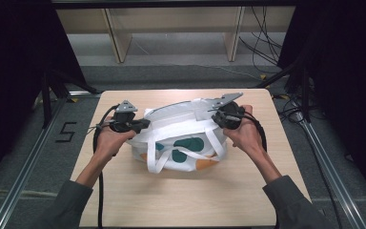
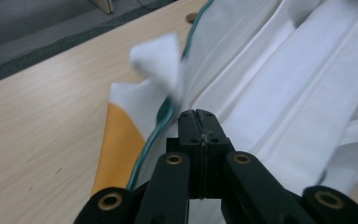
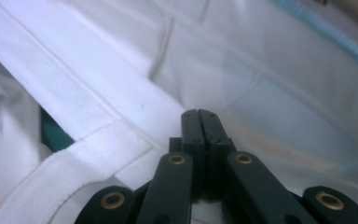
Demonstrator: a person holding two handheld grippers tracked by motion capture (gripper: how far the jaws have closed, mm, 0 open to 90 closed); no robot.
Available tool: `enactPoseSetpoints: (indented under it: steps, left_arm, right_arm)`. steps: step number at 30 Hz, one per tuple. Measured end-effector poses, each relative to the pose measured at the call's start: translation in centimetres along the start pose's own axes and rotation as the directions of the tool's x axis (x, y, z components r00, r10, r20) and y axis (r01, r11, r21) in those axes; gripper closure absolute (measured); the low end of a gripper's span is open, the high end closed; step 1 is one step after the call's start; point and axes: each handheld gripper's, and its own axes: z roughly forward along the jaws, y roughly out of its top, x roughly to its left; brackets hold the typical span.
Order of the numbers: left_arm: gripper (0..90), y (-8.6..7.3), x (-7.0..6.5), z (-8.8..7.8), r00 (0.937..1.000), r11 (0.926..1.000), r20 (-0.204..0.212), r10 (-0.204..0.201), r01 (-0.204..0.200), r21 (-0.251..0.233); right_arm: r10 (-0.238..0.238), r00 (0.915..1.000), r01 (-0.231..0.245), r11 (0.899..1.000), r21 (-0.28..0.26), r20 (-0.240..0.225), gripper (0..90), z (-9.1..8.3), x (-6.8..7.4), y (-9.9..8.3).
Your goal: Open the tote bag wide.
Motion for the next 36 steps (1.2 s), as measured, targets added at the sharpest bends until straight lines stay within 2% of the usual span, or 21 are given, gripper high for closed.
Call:
enactPoseSetpoints:
  steps: [1, 2, 3, 5, 7, 9, 12, 13, 14, 15, 17, 19, 22, 25, 28, 30, 32, 33, 34, 35, 36]
  left_arm:
    - [89.2, 0.0, 0.0, 0.0, 1.0000, 1.0000, 0.000, 0.000, 0.000, 0.000]
    - [89.3, -0.8, 1.0, 1.5, 0.9973, 0.9977, 0.030, -0.068, 0.068, 0.005]
    - [89.4, -1.0, 1.2, 2.0, 0.9952, 0.9960, 0.040, -0.089, 0.089, 0.008]
    - [89.5, -1.5, 1.9, 3.2, 0.9956, 0.9940, 0.029, -0.089, 0.087, 0.066]
    - [89.6, -2.3, 2.6, 4.6, 0.9913, 0.9865, 0.031, -0.128, 0.124, 0.106]
    - [89.6, -2.5, 2.8, 4.9, 0.9877, 0.9831, 0.033, -0.153, 0.149, 0.107]
    - [89.4, -1.7, 2.3, 4.2, 0.9947, 0.9894, 0.004, -0.103, 0.102, 0.103]
    - [89.4, -0.9, 2.0, 3.6, 0.9973, 0.9924, 0.010, -0.073, 0.071, 0.100]
    - [89.4, -0.9, 2.0, 3.6, 0.9973, 0.9924, 0.010, -0.073, 0.071, 0.100]
    - [89.4, -0.6, 1.7, 3.5, 0.9969, 0.9936, 0.018, -0.077, 0.075, 0.085]
    - [89.4, 0.6, 0.8, 3.6, 0.9974, 0.9958, 0.049, -0.053, 0.049, 0.077]
    - [89.3, 1.5, -0.2, 4.1, 0.9961, 0.9965, 0.083, -0.028, 0.021, 0.081]
    - [89.0, 2.0, -0.9, 5.4, 0.9963, 0.9917, 0.086, 0.005, -0.016, 0.127]
    - [89.3, 2.0, -0.4, 6.8, 0.9962, 0.9888, 0.081, -0.031, 0.019, 0.148]
    - [89.3, 2.1, 0.2, 7.4, 0.9945, 0.9868, 0.082, -0.066, 0.053, 0.153]
    - [89.4, 2.3, 0.5, 7.8, 0.9935, 0.9847, 0.075, -0.086, 0.074, 0.158]
    - [89.4, 2.4, 0.4, 8.0, 0.9943, 0.9846, 0.067, -0.084, 0.072, 0.159]
    - [89.4, 2.4, 0.3, 8.0, 0.9947, 0.9849, 0.064, -0.080, 0.069, 0.159]
    - [89.4, 2.4, 0.1, 7.9, 0.9959, 0.9855, 0.057, -0.070, 0.060, 0.159]
    - [89.4, 2.4, -0.1, 7.8, 0.9967, 0.9862, 0.056, -0.059, 0.050, 0.158]
    - [89.3, 2.4, -0.4, 7.4, 0.9979, 0.9874, 0.051, -0.040, 0.032, 0.155]
  right_arm:
    - [0.000, 1.0000, 0.000, 1.000, 0.000, 0.000, 90.0, 0.0, 0.0, 0.0]
    - [0.060, 0.9977, -0.059, 0.997, 0.045, -0.032, 90.0, 1.5, -0.6, -1.5]
    - [0.086, 0.9954, -0.084, 0.996, 0.041, -0.043, 90.0, 2.4, -0.5, -2.3]
    - [0.095, 0.9928, -0.088, 0.993, 0.084, -0.074, 90.0, 3.6, -0.2, -3.6]
    - [0.093, 0.9920, -0.085, 0.992, 0.097, -0.085, 90.0, 4.5, 0.2, -4.5]
    - [0.099, 0.9917, -0.091, 0.992, 0.090, -0.083, 90.0, 5.0, 0.5, -4.9]
    - [0.077, 0.9944, -0.072, 0.995, 0.072, -0.072, 90.0, 4.5, 0.3, -4.2]
    - [0.102, 0.9927, -0.099, 0.994, 0.051, -0.063, 90.0, 3.8, 0.3, -3.7]
    - [0.102, 0.9927, -0.099, 0.994, 0.051, -0.063, 90.0, 3.8, 0.3, -3.7]
    - [0.123, 0.9890, -0.123, 0.992, 0.000, -0.082, 90.0, 3.0, 0.1, -2.6]
    - [0.092, 0.9929, -0.098, 0.992, -0.078, -0.076, 90.0, 3.2, -0.1, -0.9]
    - [0.088, 0.9929, -0.093, 0.993, -0.071, -0.080, 90.0, 3.9, 0.1, 0.1]
    - [0.089, 0.9898, -0.086, 0.996, 0.026, -0.112, 90.0, 5.8, 0.7, 0.8]
    - [0.059, 0.9858, -0.046, 0.995, 0.088, -0.157, 90.0, 6.3, 1.5, 0.0]
    - [0.057, 0.9681, -0.036, 0.995, 0.092, -0.244, 90.0, 5.0, 2.8, -1.5]
    - [0.005, 0.9557, 0.039, 0.989, 0.143, -0.294, 90.0, 4.4, 4.2, -2.8]
    - [-0.031, 0.9355, 0.094, 0.982, 0.161, -0.352, 90.0, 4.7, 6.2, -4.5]
    - [-0.061, 0.9334, 0.129, 0.977, 0.172, -0.353, 90.0, 4.9, 7.1, -5.1]
    - [-0.056, 0.9357, 0.127, 0.974, 0.185, -0.348, 90.0, 5.0, 7.8, -5.6]
    - [-0.095, 0.9328, 0.161, 0.973, 0.165, -0.348, 90.0, 5.2, 7.8, -5.6]
    - [-0.029, 0.9425, 0.098, 0.976, 0.193, -0.333, 90.0, 4.8, 8.0, -5.6]
